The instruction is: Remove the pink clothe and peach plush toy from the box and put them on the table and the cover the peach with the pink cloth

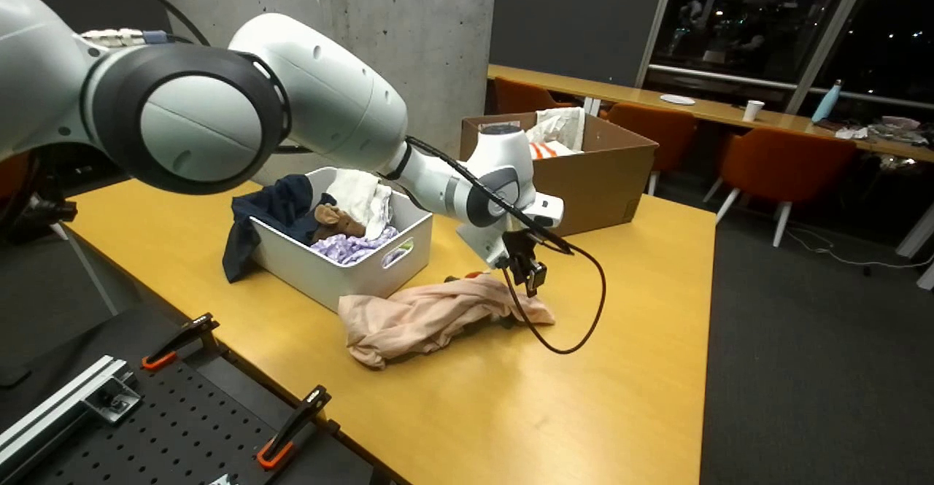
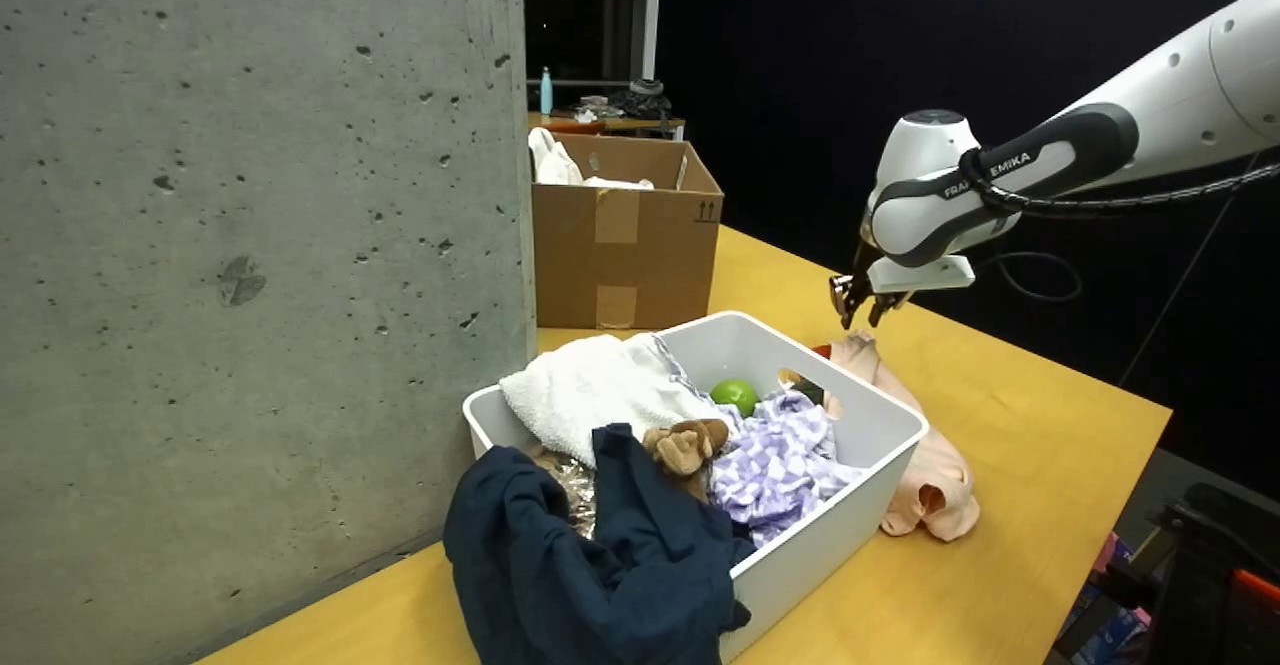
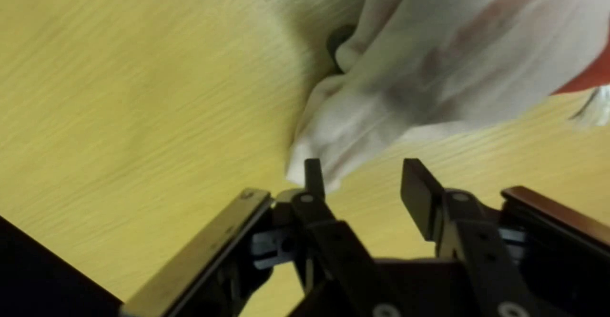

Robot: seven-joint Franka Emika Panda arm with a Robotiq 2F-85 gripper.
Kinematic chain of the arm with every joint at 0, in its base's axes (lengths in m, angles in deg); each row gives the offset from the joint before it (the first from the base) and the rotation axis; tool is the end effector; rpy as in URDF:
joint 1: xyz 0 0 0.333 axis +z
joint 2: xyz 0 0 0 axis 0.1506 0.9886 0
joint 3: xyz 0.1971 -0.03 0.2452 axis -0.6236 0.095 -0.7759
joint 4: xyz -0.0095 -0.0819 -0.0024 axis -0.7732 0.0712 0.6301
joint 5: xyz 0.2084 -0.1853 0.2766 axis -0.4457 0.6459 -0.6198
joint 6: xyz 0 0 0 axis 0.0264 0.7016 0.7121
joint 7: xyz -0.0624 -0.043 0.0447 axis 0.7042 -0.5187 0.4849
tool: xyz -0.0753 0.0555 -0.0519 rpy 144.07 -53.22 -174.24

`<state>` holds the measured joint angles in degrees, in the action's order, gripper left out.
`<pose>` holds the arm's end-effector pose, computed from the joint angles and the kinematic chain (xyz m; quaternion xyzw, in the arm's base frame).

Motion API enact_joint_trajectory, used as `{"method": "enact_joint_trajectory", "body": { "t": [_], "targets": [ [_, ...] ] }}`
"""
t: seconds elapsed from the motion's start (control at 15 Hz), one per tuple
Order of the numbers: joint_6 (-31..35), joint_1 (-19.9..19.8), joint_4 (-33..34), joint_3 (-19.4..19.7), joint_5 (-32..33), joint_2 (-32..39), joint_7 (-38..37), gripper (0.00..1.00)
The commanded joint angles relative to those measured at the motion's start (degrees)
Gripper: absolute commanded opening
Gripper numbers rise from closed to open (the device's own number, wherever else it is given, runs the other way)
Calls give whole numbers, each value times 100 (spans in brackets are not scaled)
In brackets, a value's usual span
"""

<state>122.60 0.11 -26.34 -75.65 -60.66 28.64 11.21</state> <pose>0.7546 -0.2161 0.1221 0.9536 -0.2639 0.1121 0.0923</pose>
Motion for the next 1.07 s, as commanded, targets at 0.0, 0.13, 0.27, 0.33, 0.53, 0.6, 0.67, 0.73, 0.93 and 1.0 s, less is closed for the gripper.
{"method": "enact_joint_trajectory", "body": {
  "t": [0.0,0.13,0.27,0.33,0.53,0.6,0.67,0.73,0.93,1.0],
  "targets": [
    [456,187,-1035,-57,12,-715,85,79],
    [664,297,-1679,-74,-2,-1077,87,94],
    [756,388,-2163,-45,-69,-1347,108,100],
    [816,429,-2445,-33,-76,-1516,95,100],
    [981,507,-3267,1,-112,-2025,45,100],
    [1033,496,-3540,-12,-138,-2199,58,100],
    [1091,478,-3823,-19,-161,-2373,74,100],
    [1196,451,-4115,-25,-182,-2537,100,100],
    [1452,398,-4505,-65,-202,-2671,172,100],
    [1551,396,-4553,-70,-200,-2663,181,100]
  ]
}}
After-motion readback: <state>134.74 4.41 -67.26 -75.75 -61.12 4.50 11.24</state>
